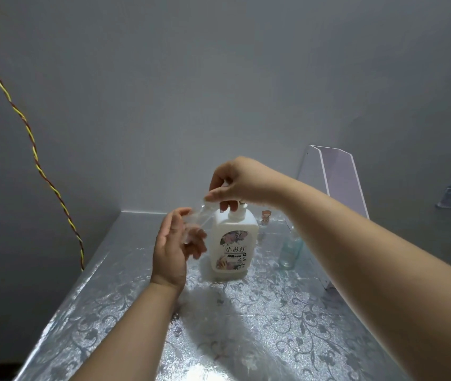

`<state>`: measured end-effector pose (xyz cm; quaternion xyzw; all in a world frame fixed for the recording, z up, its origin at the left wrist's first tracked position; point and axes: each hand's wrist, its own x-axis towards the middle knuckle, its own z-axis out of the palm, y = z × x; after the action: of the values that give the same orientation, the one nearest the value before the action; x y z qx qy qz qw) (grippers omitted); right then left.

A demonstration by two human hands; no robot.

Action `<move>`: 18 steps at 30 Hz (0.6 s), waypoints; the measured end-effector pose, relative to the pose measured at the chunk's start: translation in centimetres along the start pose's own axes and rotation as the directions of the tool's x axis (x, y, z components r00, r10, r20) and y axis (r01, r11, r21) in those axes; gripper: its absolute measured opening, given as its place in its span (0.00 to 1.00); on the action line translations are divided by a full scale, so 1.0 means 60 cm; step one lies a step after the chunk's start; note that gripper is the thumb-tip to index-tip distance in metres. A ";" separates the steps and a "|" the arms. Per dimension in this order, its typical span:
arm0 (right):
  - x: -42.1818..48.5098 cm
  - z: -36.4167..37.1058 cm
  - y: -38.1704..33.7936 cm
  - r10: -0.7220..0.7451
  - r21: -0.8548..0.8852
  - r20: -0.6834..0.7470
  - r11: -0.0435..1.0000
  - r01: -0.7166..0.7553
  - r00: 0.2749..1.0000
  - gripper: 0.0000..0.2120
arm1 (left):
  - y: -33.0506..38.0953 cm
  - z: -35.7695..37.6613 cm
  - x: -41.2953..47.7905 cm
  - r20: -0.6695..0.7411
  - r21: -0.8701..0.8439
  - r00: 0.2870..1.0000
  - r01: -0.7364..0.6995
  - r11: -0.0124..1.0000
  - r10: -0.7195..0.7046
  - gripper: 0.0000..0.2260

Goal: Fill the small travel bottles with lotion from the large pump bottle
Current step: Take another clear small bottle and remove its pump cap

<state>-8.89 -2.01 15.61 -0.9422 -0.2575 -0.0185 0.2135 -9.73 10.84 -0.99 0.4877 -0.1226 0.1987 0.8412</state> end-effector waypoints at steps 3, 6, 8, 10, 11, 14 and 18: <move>0.003 0.004 0.004 0.020 -0.012 -0.017 1.000 -0.021 1.000 0.11 | 0.000 0.001 0.005 0.004 0.032 0.999 -0.041 0.999 0.041 0.29; 0.000 0.001 0.007 0.023 0.004 -0.008 1.000 -0.023 1.000 0.11 | 0.003 0.001 0.000 0.007 0.047 0.998 -0.060 0.997 0.060 0.17; -0.003 0.000 0.008 0.014 0.007 0.007 1.000 -0.014 1.000 0.10 | 0.006 0.001 -0.004 0.020 0.009 1.000 0.017 1.000 -0.018 0.16; -0.005 0.002 0.009 0.010 -0.010 0.008 1.000 -0.010 1.000 0.10 | 0.005 0.002 -0.005 0.036 -0.016 0.998 0.051 0.999 -0.051 0.25; -0.005 0.002 0.010 0.011 -0.016 0.001 1.000 -0.011 1.000 0.10 | 0.005 0.001 -0.003 0.048 -0.018 0.998 0.045 0.999 -0.044 0.30; -0.004 0.000 0.012 0.018 -0.024 -0.005 1.000 -0.018 1.000 0.10 | 0.002 -0.003 0.002 0.080 0.095 0.996 -0.038 0.995 0.031 0.28; -0.005 -0.004 0.014 -0.004 -0.044 0.006 0.999 0.004 1.000 0.07 | 0.003 0.001 -0.001 0.075 0.052 0.997 0.021 0.998 -0.025 0.17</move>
<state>-8.74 -2.90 15.48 -0.9462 -0.2595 -0.0216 0.1918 -9.85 10.87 -0.87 0.5177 -0.1437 0.1734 0.8254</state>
